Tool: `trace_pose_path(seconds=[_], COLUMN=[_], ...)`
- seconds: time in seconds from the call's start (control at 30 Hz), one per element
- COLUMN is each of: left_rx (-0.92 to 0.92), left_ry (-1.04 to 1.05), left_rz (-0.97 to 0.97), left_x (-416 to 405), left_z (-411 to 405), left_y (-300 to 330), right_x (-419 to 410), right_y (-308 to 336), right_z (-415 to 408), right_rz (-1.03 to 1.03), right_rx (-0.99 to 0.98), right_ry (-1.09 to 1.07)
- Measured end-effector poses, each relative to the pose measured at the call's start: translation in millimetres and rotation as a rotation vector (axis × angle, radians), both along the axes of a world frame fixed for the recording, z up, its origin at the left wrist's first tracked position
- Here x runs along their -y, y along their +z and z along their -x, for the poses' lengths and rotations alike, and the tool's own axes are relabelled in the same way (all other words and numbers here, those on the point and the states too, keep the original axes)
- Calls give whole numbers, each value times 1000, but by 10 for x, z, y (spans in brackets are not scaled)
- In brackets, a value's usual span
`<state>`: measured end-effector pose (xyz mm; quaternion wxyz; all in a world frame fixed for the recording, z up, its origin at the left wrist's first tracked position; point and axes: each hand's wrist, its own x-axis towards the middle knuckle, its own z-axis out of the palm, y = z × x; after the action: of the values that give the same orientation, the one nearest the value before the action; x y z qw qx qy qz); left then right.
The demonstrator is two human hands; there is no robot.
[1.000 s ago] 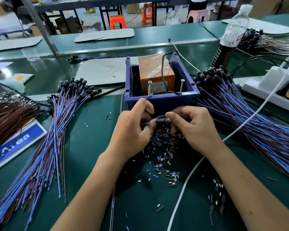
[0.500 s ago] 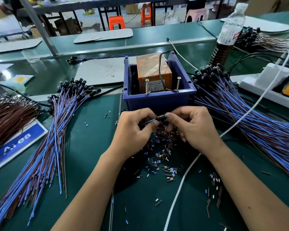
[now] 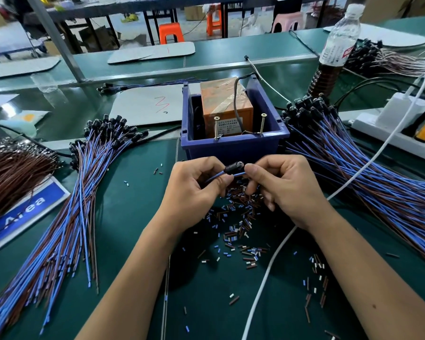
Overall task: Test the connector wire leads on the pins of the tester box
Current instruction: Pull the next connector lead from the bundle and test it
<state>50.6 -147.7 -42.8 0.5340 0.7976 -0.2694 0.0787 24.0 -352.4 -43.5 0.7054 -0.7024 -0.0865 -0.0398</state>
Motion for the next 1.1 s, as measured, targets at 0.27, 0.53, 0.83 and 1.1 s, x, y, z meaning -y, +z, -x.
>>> trace_pose_path(seconds=[0.27, 0.53, 0.83, 1.1], left_rx=[22, -47, -146, -173], left_ry=[-28, 33, 55, 55], left_rz=[-82, -13, 391, 512], left_x=[-50, -240, 115, 372], left_z=[3, -30, 76, 210], left_y=[58, 130, 32, -42], right_x=[50, 227, -165, -292], right_y=[17, 37, 14, 51], right_z=[5, -40, 21, 56], right_rz=[3, -53, -202, -375], right_rx=[-60, -79, -11, -45], right_ry=[65, -23, -78, -100])
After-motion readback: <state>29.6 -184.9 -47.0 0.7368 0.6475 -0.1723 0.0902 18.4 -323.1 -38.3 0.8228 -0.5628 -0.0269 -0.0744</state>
